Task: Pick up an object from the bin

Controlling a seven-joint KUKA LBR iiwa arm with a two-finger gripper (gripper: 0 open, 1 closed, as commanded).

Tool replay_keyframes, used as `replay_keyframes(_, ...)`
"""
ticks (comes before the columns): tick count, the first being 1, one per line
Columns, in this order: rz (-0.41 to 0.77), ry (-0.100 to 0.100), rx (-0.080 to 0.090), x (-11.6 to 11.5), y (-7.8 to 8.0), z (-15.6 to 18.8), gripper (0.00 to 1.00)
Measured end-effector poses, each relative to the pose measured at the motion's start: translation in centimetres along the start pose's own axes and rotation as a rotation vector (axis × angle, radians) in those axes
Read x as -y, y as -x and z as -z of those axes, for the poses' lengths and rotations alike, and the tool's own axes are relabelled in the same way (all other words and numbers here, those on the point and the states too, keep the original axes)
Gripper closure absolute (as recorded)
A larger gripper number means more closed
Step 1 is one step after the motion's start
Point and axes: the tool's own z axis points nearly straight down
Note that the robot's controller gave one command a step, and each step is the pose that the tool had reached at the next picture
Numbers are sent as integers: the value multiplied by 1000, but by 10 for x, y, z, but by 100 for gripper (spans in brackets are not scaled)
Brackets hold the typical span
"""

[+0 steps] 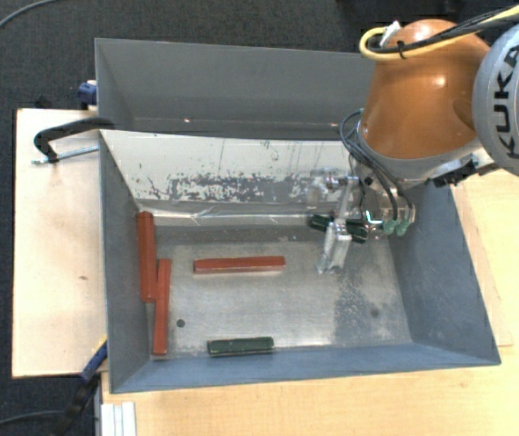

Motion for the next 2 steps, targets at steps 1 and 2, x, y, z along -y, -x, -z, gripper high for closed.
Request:
replay_keyframes(1,122,1,0,-67,31,-179,0)
replay_keyframes(2,307,1,12,-87,25,-143,0)
